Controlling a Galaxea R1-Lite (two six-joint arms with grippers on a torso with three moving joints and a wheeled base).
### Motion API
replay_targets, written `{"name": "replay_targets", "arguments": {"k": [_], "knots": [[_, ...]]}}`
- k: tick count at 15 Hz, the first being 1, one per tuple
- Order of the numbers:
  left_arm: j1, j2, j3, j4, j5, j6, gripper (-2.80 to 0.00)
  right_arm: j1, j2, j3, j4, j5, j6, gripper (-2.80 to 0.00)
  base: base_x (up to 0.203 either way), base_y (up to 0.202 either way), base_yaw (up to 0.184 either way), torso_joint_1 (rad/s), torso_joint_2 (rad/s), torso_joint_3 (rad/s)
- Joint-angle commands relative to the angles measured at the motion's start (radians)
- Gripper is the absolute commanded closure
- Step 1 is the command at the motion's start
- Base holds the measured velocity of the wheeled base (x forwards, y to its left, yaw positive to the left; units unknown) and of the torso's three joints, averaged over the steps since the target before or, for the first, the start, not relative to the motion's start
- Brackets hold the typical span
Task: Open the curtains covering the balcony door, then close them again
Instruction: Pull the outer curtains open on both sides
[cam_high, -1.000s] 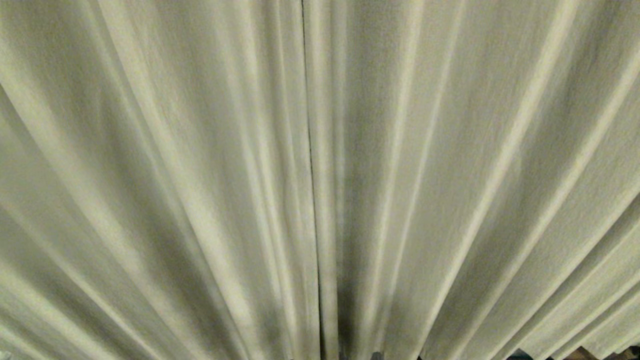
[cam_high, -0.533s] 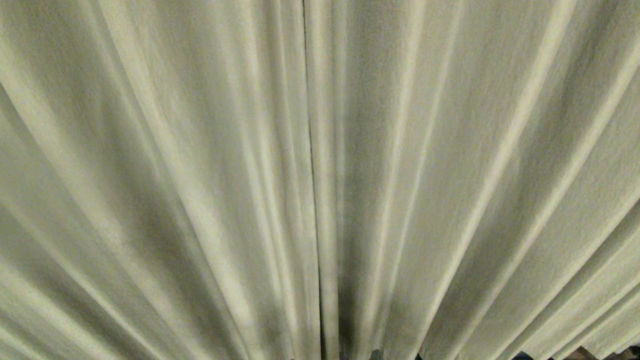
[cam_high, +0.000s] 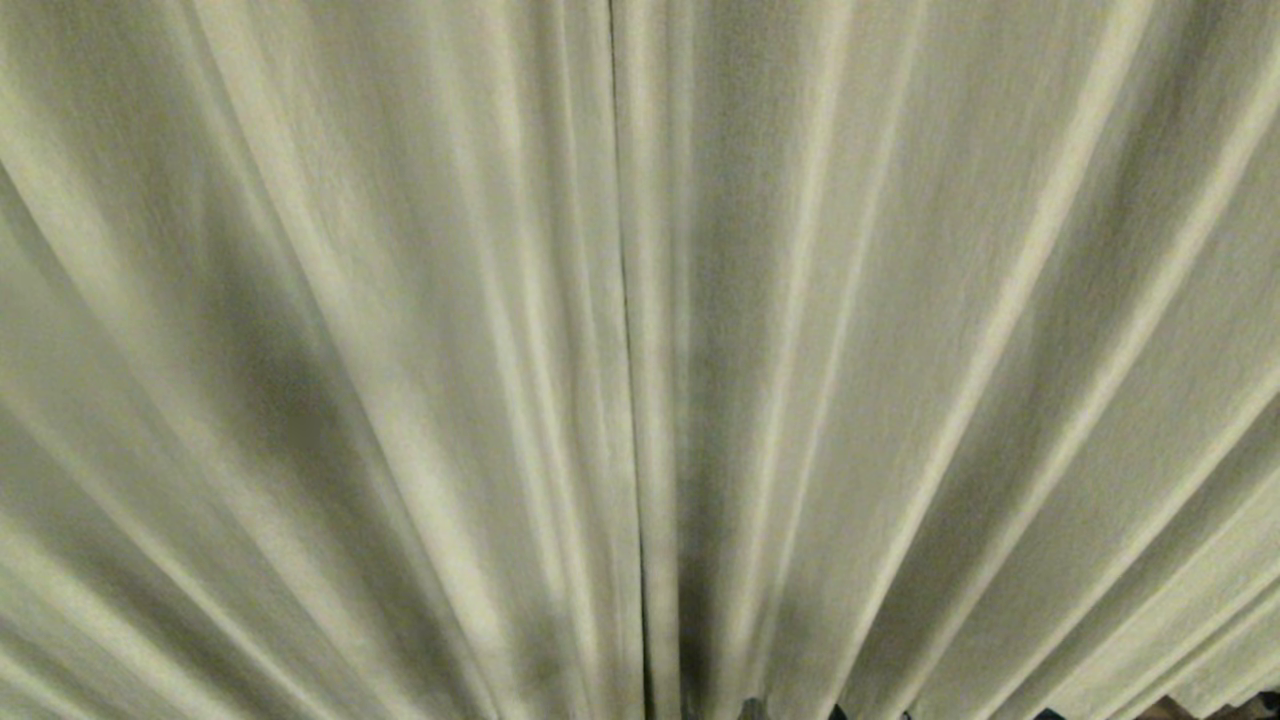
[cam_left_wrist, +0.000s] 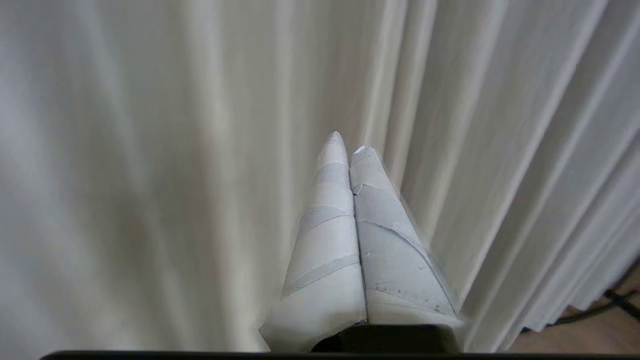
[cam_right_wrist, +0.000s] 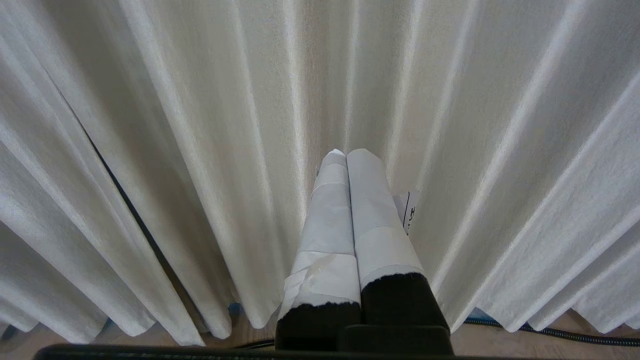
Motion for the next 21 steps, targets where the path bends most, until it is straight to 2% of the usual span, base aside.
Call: {"name": "replay_targets", "arguments": {"k": [1,10,16,21], "knots": [[-0.038,0.127,-0.039,-0.027,-0.004,-0.002,-2.8,0.0,0.0,0.0,0.0,0.001,-0.001,0.0,0.0,0.0,0.0,0.0,0.0,0.0],[-0.258,0.473,-0.329,-0.125,-0.003,-0.001,-2.8,0.0,0.0,0.0,0.0,0.001,-0.001,0.0,0.0,0.0,0.0,0.0,0.0,0.0],[-0.322,0.692,-0.595,-0.13,0.006,0.003,-2.8,0.0,0.0,0.0,0.0,0.001,0.0,0.0,0.0,0.0,0.0,0.0,0.0,0.0],[-0.34,0.879,-0.816,-0.131,0.016,0.007,-2.8,0.0,0.0,0.0,0.0,0.001,-0.001,0.0,0.0,0.0,0.0,0.0,0.0,0.0]]}}
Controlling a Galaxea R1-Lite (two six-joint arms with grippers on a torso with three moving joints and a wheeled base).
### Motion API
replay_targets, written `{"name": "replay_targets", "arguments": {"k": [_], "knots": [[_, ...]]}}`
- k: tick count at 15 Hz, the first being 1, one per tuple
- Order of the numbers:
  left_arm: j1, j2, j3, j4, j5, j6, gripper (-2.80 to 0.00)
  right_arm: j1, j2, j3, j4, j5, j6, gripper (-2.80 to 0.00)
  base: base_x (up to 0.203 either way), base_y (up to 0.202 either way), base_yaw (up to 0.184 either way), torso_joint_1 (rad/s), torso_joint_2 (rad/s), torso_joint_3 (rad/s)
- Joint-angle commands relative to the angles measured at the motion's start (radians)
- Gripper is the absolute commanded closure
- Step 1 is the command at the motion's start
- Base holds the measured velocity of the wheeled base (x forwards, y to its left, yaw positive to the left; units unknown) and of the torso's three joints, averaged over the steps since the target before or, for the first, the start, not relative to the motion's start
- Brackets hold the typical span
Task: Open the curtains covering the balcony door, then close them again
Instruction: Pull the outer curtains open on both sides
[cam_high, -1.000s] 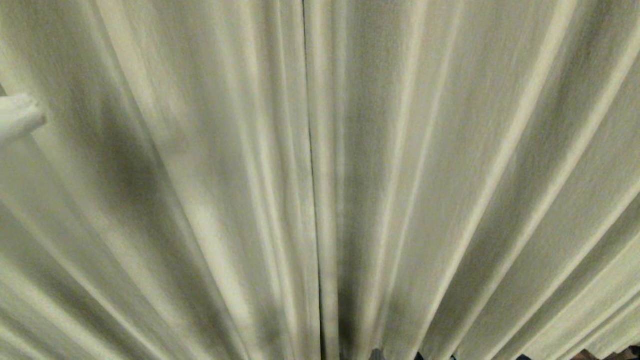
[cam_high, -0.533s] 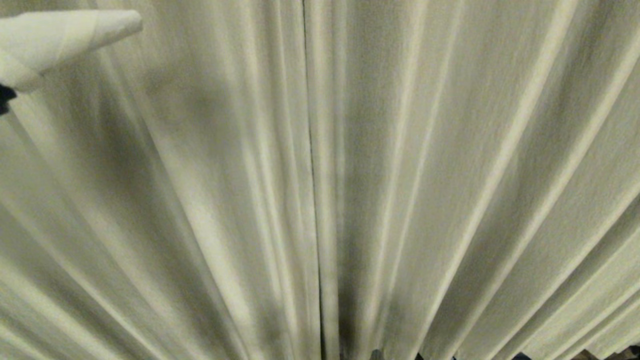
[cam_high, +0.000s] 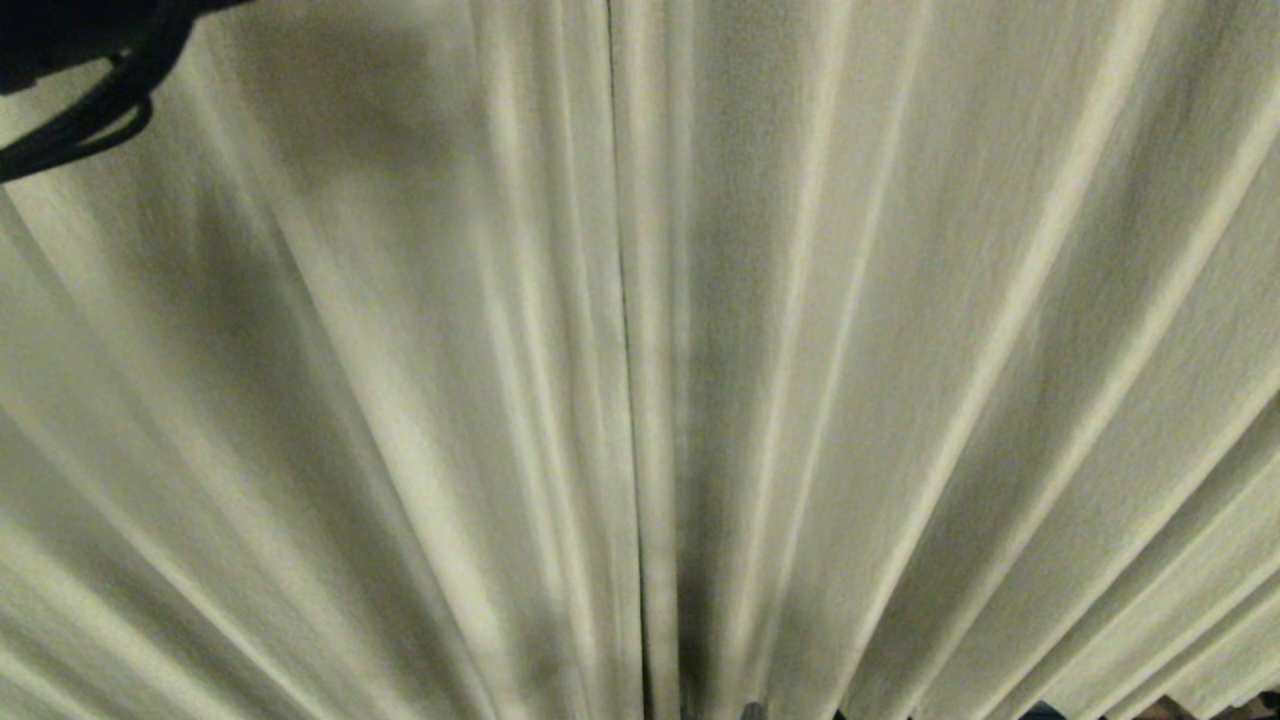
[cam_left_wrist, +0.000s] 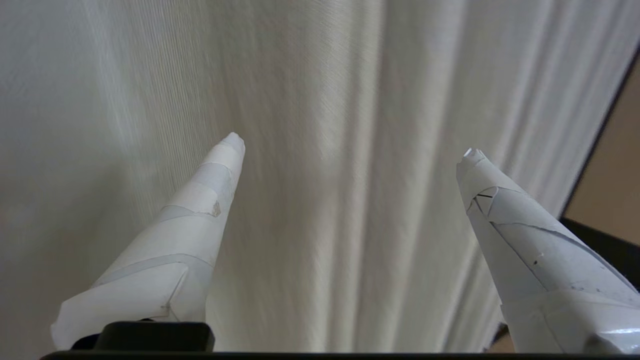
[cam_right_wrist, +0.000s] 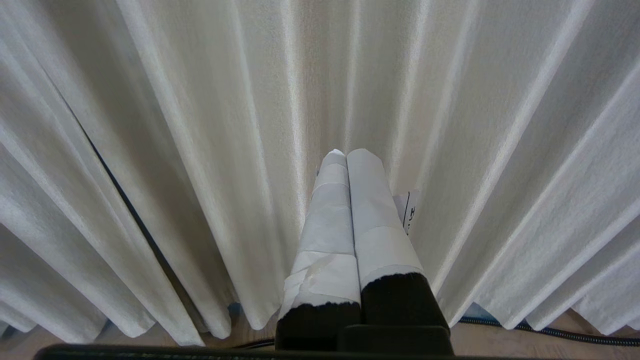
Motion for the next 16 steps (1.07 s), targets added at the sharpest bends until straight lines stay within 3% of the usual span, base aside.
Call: {"name": "replay_targets", "arguments": {"k": [1,5,11,14,16], "knots": [[-0.002,0.105,-0.068,-0.002,0.002,0.005,-2.8,0.0,0.0,0.0,0.0,0.001,0.0,0.0,0.0,0.0,0.0,0.0,0.0,0.0],[-0.038,0.253,-0.225,-0.003,0.07,0.05,-2.8,0.0,0.0,0.0,0.0,0.001,0.001,0.0,0.0,0.0,0.0,0.0,0.0,0.0],[-0.102,0.429,-0.37,-0.015,0.152,0.125,-2.8,0.0,0.0,0.0,0.0,0.001,0.0,0.0,0.0,0.0,0.0,0.0,0.0,0.0],[-0.087,0.488,-0.39,-0.079,0.232,0.164,-2.8,0.0,0.0,0.0,0.0,0.001,0.0,0.0,0.0,0.0,0.0,0.0,0.0,0.0],[-0.051,0.5,-0.391,-0.083,0.252,0.189,-2.8,0.0,0.0,0.0,0.0,0.001,0.0,0.0,0.0,0.0,0.0,0.0,0.0,0.0]]}}
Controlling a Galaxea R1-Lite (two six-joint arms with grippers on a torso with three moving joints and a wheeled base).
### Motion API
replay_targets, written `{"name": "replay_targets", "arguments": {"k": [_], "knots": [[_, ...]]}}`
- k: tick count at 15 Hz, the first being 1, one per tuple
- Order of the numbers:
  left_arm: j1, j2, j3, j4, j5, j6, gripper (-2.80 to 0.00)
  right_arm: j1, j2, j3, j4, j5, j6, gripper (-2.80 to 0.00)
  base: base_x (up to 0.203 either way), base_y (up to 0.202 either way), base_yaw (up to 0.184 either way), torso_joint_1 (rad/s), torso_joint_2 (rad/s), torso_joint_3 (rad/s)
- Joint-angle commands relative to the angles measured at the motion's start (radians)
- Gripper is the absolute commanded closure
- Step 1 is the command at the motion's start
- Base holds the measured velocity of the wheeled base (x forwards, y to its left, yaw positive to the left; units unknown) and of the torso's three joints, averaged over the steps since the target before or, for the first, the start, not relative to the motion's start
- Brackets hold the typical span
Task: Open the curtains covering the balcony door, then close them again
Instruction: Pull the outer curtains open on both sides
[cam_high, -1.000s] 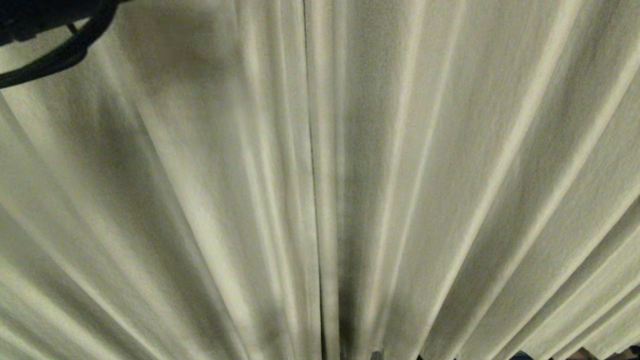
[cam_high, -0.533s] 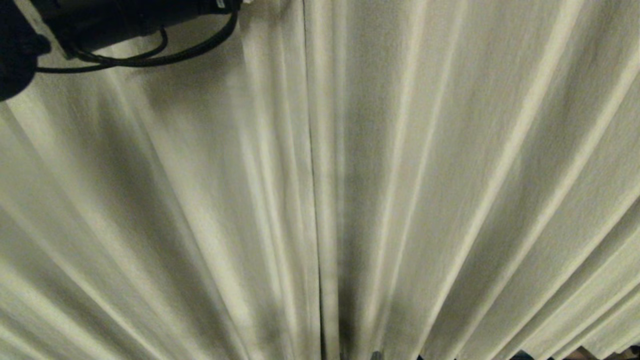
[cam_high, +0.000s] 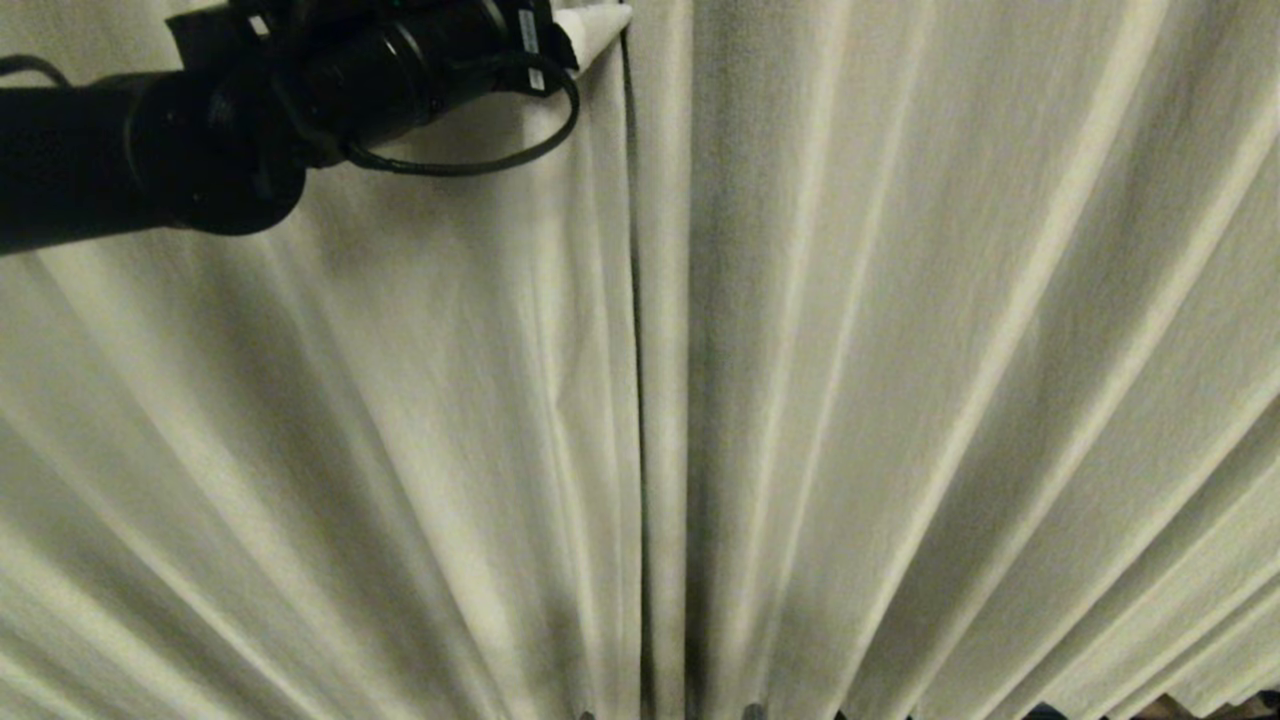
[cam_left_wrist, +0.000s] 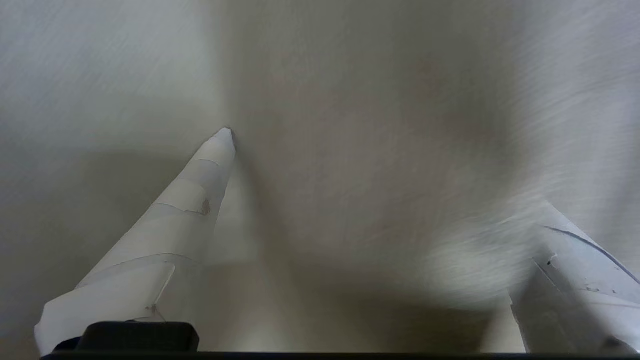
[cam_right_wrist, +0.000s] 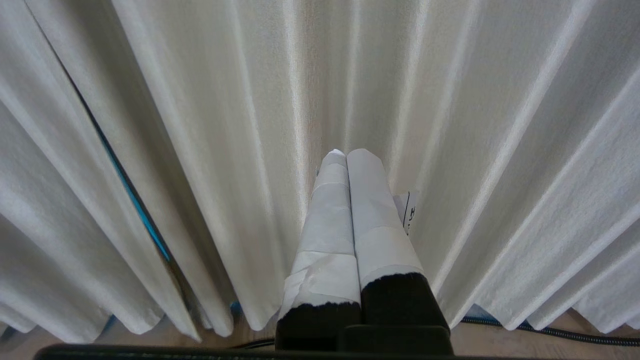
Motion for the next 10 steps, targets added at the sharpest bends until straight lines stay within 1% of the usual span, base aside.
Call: {"name": "replay_targets", "arguments": {"k": [1,4,7,9,10], "knots": [[0.019,0.022,-0.002,-0.004,0.001,0.003,-2.8,0.0,0.0,0.0,0.0,0.0,0.0,0.0,0.0,0.0,0.0,0.0,0.0,0.0],[0.097,0.025,-0.004,-0.004,0.012,0.021,-2.8,0.0,0.0,0.0,0.0,0.0,0.0,0.0,0.0,0.0,0.0,0.0,0.0,0.0],[0.152,0.036,-0.008,-0.009,0.015,0.026,-2.8,0.0,0.0,0.0,0.0,0.0,0.0,0.0,0.0,0.0,0.0,0.0,0.0,0.0],[0.17,0.07,-0.045,-0.054,0.019,0.023,-2.8,0.0,0.0,0.0,0.0,0.0,0.0,0.0,0.0,0.0,0.0,0.0,0.0,0.0],[0.178,0.09,-0.071,-0.08,0.031,0.022,-2.8,0.0,0.0,0.0,0.0,0.0,0.0,0.0,0.0,0.0,0.0,0.0,0.0,0.0]]}}
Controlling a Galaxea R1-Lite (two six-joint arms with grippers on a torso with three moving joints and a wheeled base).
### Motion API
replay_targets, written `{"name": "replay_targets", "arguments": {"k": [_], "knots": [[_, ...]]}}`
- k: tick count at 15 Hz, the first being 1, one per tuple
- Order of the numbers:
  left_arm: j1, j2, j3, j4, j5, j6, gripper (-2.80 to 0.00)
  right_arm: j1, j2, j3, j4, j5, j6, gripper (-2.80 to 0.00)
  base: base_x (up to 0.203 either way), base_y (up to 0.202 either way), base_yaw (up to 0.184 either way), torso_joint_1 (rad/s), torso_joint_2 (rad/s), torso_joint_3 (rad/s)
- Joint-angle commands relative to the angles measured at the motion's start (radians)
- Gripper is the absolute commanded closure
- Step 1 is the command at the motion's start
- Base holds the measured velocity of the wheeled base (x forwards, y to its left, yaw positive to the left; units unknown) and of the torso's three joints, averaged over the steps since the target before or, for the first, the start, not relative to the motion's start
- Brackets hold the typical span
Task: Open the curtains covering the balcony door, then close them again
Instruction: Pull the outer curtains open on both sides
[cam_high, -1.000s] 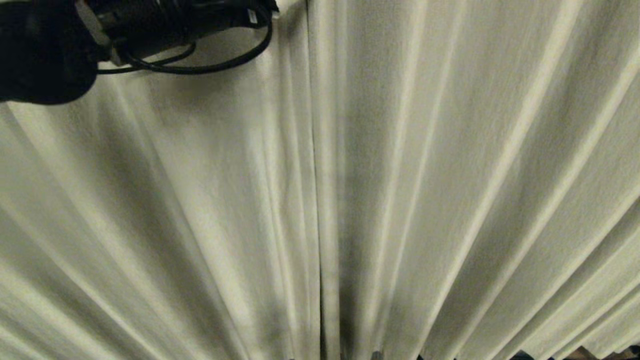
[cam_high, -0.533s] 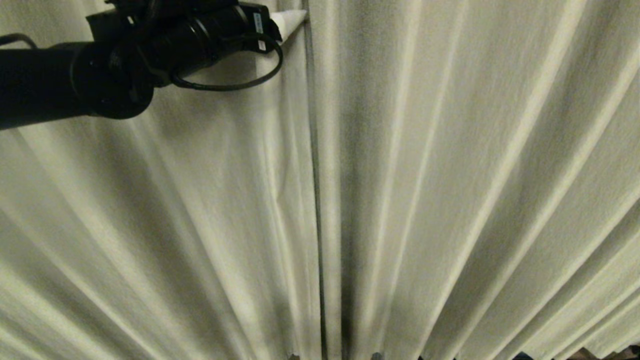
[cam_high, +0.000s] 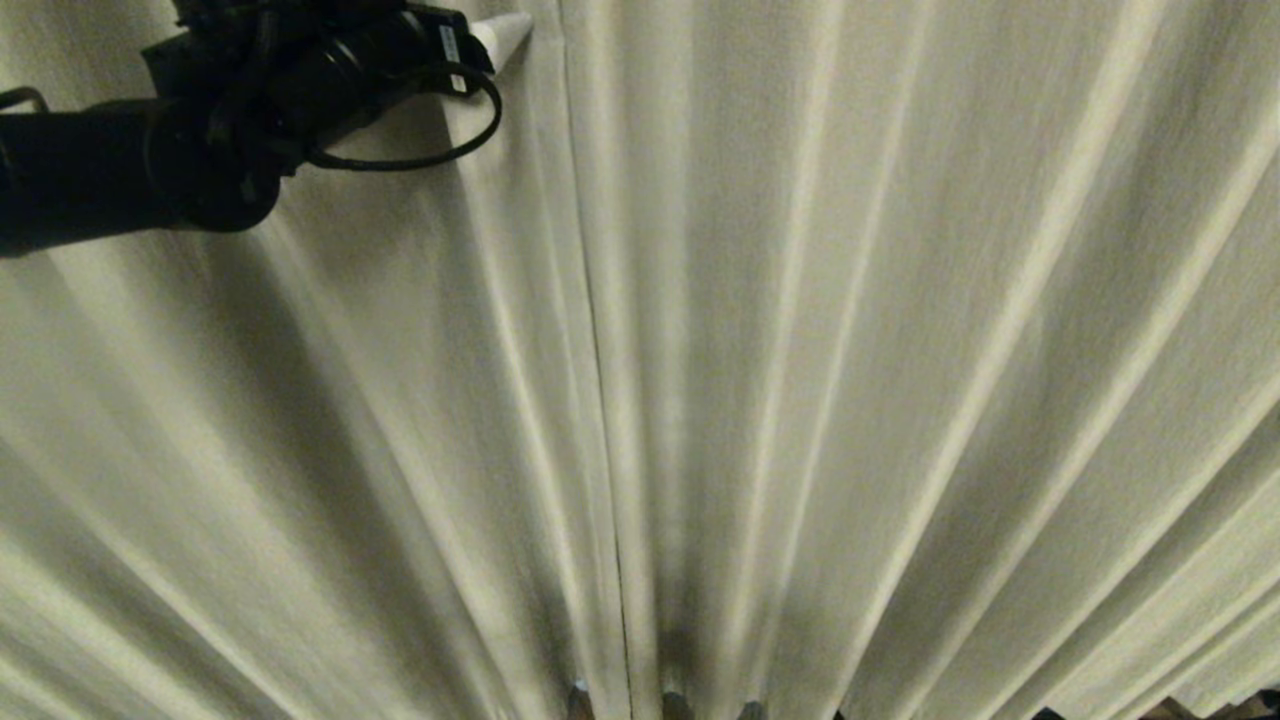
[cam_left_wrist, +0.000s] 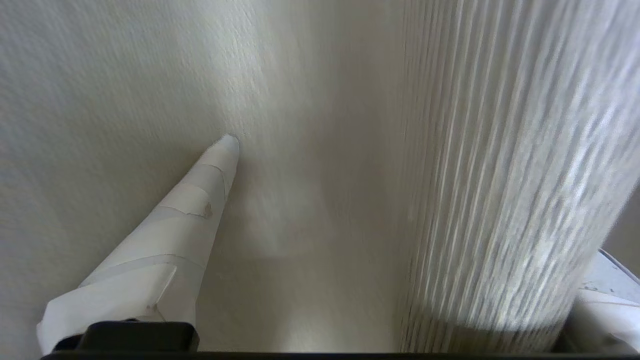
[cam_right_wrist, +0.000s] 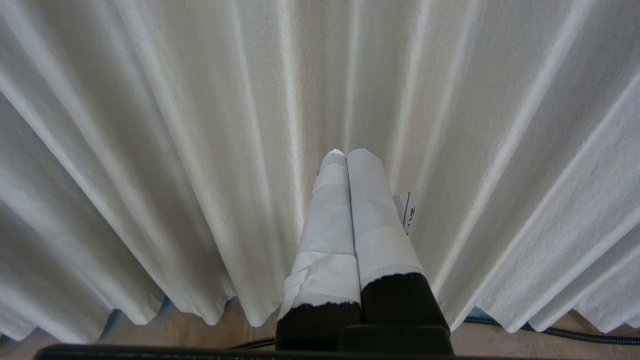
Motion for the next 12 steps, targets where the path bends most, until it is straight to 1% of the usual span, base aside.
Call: {"name": "replay_targets", "arguments": {"k": [1,2,4,7,9,12], "knots": [[0.017,0.038,-0.038,-0.016,0.013,0.001,-2.8,0.0,0.0,0.0,0.0,0.001,-0.001,0.0,0.0,0.0,0.0,0.0,0.0,0.0],[0.029,0.046,-0.046,-0.021,0.025,0.003,-2.8,0.0,0.0,0.0,0.0,0.001,-0.001,0.0,0.0,0.0,0.0,0.0,0.0,0.0],[0.065,0.048,-0.047,-0.024,0.027,0.007,-2.8,0.0,0.0,0.0,0.0,0.001,-0.001,0.0,0.0,0.0,0.0,0.0,0.0,0.0],[0.134,0.066,-0.046,-0.083,0.03,0.025,-2.8,0.0,0.0,0.0,0.0,0.001,-0.001,0.0,0.0,0.0,0.0,0.0,0.0,0.0],[0.172,0.073,-0.046,-0.097,0.029,0.03,-2.8,0.0,0.0,0.0,0.0,0.001,-0.001,0.0,0.0,0.0,0.0,0.0,0.0,0.0],[0.204,0.085,-0.046,-0.1,0.027,0.029,-2.8,0.0,0.0,0.0,0.0,0.001,-0.001,0.0,0.0,0.0,0.0,0.0,0.0,0.0]]}}
